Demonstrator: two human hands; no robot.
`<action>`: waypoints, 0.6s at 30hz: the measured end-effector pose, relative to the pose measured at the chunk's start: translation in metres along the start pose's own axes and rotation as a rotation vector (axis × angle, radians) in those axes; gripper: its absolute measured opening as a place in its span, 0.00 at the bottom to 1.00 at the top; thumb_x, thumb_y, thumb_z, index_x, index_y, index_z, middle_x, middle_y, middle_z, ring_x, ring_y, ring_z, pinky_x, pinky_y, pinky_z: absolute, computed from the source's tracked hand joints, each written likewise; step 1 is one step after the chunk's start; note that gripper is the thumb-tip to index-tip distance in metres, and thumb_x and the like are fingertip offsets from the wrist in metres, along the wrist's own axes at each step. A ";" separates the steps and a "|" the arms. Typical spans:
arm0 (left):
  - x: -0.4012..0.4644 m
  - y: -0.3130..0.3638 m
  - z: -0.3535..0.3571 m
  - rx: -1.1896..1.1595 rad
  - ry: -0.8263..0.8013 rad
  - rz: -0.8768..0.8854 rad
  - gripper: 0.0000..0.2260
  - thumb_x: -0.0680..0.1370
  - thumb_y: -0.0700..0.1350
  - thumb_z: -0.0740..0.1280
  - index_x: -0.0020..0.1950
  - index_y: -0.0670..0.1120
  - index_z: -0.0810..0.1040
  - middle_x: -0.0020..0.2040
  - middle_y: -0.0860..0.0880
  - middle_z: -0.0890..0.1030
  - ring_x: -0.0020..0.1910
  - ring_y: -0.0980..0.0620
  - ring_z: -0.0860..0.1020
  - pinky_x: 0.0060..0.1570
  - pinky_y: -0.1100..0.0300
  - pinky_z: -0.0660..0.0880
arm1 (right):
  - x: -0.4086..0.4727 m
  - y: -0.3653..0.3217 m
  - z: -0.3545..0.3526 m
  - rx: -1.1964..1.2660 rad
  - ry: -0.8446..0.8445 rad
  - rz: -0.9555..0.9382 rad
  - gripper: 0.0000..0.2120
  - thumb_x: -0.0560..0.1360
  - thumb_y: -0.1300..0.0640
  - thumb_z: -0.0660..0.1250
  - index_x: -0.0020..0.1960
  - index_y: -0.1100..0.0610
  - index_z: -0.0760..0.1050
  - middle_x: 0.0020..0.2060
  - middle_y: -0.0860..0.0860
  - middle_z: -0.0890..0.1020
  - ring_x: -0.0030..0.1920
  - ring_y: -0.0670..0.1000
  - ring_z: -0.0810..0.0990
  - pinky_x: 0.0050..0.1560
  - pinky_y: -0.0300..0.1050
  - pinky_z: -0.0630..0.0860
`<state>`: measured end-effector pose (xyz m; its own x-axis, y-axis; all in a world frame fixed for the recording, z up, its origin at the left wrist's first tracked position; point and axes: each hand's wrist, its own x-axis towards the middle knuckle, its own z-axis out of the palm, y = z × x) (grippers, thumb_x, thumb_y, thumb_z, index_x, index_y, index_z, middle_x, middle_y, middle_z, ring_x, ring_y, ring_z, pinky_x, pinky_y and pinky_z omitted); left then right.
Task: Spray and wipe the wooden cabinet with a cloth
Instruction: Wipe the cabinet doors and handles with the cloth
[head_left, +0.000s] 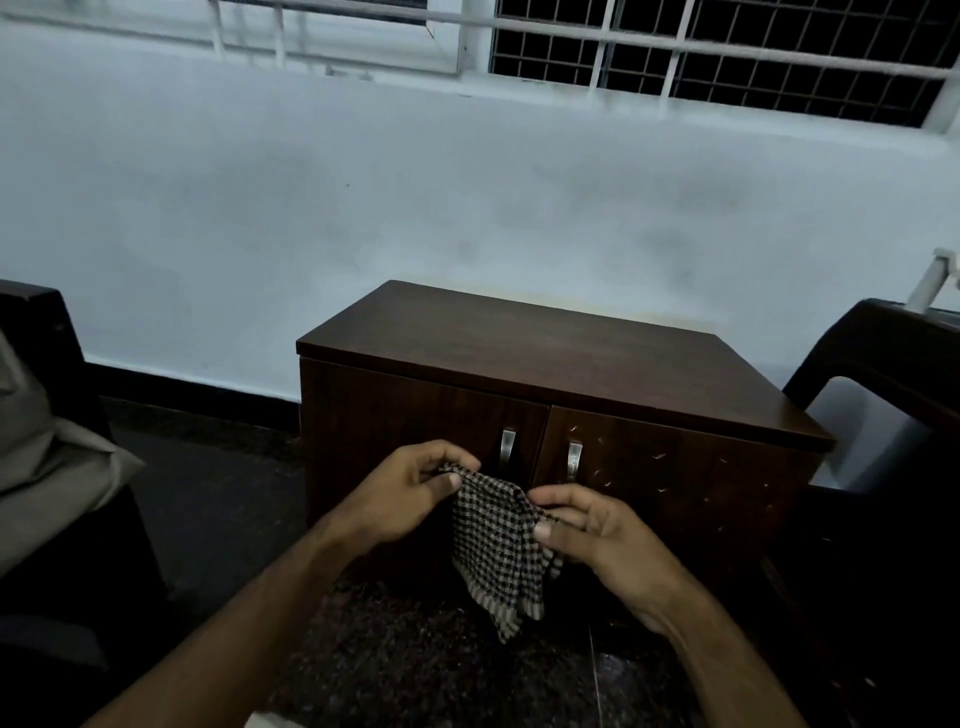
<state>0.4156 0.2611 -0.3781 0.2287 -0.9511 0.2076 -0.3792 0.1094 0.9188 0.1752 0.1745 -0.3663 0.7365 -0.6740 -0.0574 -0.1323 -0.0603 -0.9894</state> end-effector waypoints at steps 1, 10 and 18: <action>-0.002 0.000 0.001 -0.027 0.022 -0.008 0.10 0.81 0.35 0.67 0.54 0.49 0.82 0.51 0.50 0.85 0.50 0.58 0.82 0.53 0.64 0.77 | 0.001 -0.001 0.001 0.005 0.030 -0.014 0.15 0.78 0.63 0.71 0.64 0.57 0.77 0.54 0.58 0.86 0.58 0.60 0.84 0.63 0.55 0.80; -0.025 0.027 0.038 -0.296 0.133 -0.278 0.18 0.76 0.57 0.73 0.53 0.43 0.81 0.40 0.50 0.84 0.38 0.53 0.83 0.37 0.57 0.80 | -0.001 -0.015 0.025 -0.145 0.076 -0.126 0.09 0.78 0.61 0.71 0.58 0.53 0.81 0.48 0.53 0.88 0.52 0.54 0.87 0.56 0.49 0.82; -0.030 0.020 0.030 -0.265 0.217 -0.363 0.02 0.79 0.40 0.69 0.49 0.43 0.82 0.35 0.52 0.84 0.30 0.61 0.80 0.31 0.62 0.75 | -0.011 -0.014 0.021 -0.219 0.234 -0.030 0.08 0.78 0.64 0.69 0.53 0.53 0.81 0.46 0.52 0.88 0.47 0.51 0.87 0.49 0.46 0.84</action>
<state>0.3744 0.2836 -0.3765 0.4959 -0.8623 -0.1024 -0.0060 -0.1213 0.9926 0.1830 0.1985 -0.3543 0.5731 -0.8190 0.0287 -0.2712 -0.2226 -0.9364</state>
